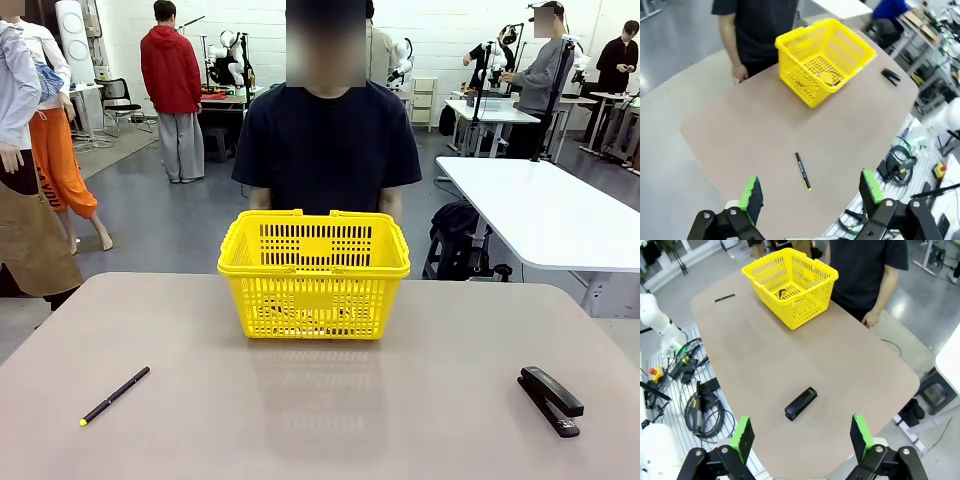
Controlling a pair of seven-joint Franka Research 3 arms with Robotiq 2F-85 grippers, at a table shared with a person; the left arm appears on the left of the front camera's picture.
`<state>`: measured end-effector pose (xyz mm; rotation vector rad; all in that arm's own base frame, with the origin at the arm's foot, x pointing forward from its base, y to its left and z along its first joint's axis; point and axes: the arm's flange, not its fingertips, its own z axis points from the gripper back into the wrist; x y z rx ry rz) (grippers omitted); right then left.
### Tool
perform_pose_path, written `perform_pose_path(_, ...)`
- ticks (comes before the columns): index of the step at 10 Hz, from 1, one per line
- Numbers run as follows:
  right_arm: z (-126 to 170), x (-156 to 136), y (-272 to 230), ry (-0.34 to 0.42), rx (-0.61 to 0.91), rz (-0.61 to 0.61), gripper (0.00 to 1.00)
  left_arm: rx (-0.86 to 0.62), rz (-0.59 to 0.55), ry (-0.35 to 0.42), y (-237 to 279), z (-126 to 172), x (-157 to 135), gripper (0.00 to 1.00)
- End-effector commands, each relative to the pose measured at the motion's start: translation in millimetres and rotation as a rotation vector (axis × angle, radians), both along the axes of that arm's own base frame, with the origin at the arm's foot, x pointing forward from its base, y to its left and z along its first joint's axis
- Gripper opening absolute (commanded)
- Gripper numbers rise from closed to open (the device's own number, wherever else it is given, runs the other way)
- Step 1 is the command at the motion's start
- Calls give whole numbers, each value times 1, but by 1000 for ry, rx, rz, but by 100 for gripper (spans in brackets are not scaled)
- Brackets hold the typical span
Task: Place the items the person wants into the basket.
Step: Pick up the item the person points to and place it in the Market Basket.
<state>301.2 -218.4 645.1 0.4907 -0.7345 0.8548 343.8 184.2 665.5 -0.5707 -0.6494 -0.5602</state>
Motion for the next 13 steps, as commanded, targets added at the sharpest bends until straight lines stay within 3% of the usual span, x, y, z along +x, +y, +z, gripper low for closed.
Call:
perform_pose_path(1, 0, 0, 0, -10, 9, 9, 100, 8, 44, -28, -17, -28, -36, 100)
perform_pose_path(4, 0, 0, 0, -10, 9, 9, 100, 51, 35, -6, -20, -41, -64, 100)
perform_pose_path(7, 0, 0, 0, -10, 9, 9, 100, 41, 93, 5, -24, -39, -60, 100)
perform_pose_path(8, 0, 0, 0, -10, 9, 9, 100, 41, 31, -11, -18, -39, -67, 100)
perform_pose_path(13, 0, 0, 0, -10, 9, 9, 100, 41, 31, -11, -18, -39, -67, 100)
